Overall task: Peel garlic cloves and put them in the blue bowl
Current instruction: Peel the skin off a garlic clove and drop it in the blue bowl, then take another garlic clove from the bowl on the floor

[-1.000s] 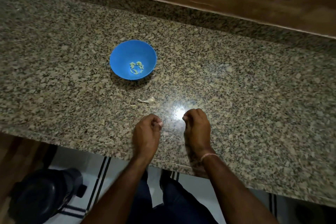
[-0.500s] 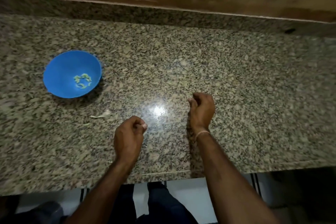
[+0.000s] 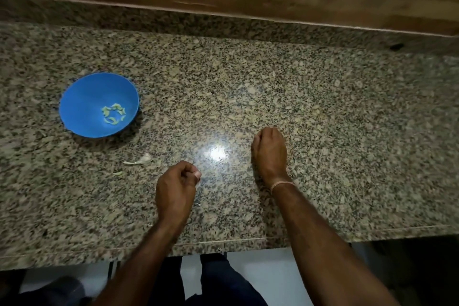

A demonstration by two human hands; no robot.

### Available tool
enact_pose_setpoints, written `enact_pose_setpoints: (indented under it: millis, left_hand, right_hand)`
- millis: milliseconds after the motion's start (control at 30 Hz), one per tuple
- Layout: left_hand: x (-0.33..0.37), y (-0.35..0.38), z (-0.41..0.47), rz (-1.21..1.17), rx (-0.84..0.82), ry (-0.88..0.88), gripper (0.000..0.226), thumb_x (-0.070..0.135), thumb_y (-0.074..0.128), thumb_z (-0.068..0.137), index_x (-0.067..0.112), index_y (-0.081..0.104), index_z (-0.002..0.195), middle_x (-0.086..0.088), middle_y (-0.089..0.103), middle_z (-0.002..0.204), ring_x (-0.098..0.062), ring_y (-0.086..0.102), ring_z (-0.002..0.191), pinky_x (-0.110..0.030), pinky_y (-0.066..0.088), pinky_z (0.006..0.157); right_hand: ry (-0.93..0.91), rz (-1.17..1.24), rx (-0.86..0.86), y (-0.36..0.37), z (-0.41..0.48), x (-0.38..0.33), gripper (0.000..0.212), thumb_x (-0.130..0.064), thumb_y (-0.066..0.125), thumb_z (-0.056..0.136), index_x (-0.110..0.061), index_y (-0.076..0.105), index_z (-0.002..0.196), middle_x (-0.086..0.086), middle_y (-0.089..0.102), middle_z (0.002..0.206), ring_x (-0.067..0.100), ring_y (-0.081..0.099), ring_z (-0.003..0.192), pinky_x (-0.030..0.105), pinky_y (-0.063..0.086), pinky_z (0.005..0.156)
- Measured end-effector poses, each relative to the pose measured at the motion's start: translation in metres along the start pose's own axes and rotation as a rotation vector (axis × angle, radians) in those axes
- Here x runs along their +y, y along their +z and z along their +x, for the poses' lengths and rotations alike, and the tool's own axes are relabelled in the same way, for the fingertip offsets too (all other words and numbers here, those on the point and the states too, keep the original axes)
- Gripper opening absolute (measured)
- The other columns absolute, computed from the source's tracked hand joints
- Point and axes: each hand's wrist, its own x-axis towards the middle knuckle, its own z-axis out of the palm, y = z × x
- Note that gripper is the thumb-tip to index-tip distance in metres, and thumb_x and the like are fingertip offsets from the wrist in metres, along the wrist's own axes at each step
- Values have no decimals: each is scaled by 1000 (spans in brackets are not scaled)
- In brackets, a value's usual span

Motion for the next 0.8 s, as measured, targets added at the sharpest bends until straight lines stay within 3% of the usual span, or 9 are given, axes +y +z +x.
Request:
enact_pose_setpoints:
  millis: [100, 167, 300, 367, 433, 500, 567, 667, 800]
  left_hand:
    - [-3, -4, 2, -60, 39, -27, 19, 16, 74, 92, 28, 67, 79, 12, 69, 73, -2, 65, 68, -19, 47, 57]
    - [-7, -10, 4, -115, 80, -66, 19, 17, 75, 92, 28, 68, 79, 14, 70, 74, 2, 65, 70, -9, 45, 57]
    - [-24, -43, -1, -214, 214, -162, 10, 20, 76, 91, 25, 72, 83, 14, 73, 77, 3, 66, 72, -16, 50, 63]
    - [-39, -68, -10, -259, 315, -207, 5, 17, 76, 91, 21, 74, 87, 15, 72, 79, 9, 65, 74, -6, 45, 64]
    - [-58, -94, -22, -273, 418, -255, 4, 16, 75, 91, 20, 74, 89, 16, 70, 79, 15, 62, 73, -1, 41, 63]
    - [-87, -123, -39, -310, 520, -316, 6, 16, 74, 93, 21, 74, 89, 16, 70, 80, 12, 63, 73, -3, 43, 64]
    - [-121, -152, -64, -368, 619, -381, 11, 15, 72, 94, 23, 73, 87, 13, 72, 81, 5, 66, 75, -13, 50, 68]
    - [-176, -194, -116, -425, 782, -465, 25, 13, 74, 92, 31, 66, 77, 13, 70, 77, 2, 65, 74, -19, 49, 68]
    - [-261, -249, -202, -476, 946, -580, 19, 16, 75, 93, 27, 67, 79, 12, 71, 77, 0, 65, 75, -18, 46, 69]
  right_hand:
    - [183, 435, -86, -9, -13, -31, 19, -16, 47, 107, -13, 54, 90, 0, 56, 86, 14, 49, 77, 27, 43, 69]
    - [321, 768, -206, -13, -28, -65, 24, -17, 52, 107, -13, 56, 84, 0, 55, 76, 10, 48, 68, 23, 42, 62]
    - [464, 1199, -599, 3, -66, -139, 30, -13, 50, 108, -7, 56, 79, 10, 49, 65, 22, 45, 59, 41, 44, 65]
    - [455, 1246, -747, 10, -90, -174, 31, -14, 51, 106, -8, 56, 75, 10, 48, 64, 23, 45, 60, 42, 44, 65]
    - [418, 1245, -876, 14, -115, -207, 30, -14, 50, 105, -8, 57, 77, 11, 47, 64, 21, 45, 58, 33, 44, 59]
    - [351, 1215, -997, 17, -142, -244, 30, -11, 47, 107, -7, 53, 78, 9, 44, 63, 17, 41, 52, 24, 39, 50]
    - [270, 1175, -1105, 23, -173, -281, 34, -8, 45, 107, -9, 51, 73, 7, 43, 60, 14, 39, 50, 21, 35, 46]
    - [131, 1074, -1207, 42, -229, -330, 38, -6, 48, 105, -10, 56, 68, 6, 50, 59, 12, 46, 53, 20, 40, 52]
    - [14, 956, -1334, 72, -324, -397, 30, -15, 53, 107, -5, 58, 79, 6, 52, 65, 11, 50, 58, 23, 44, 61]
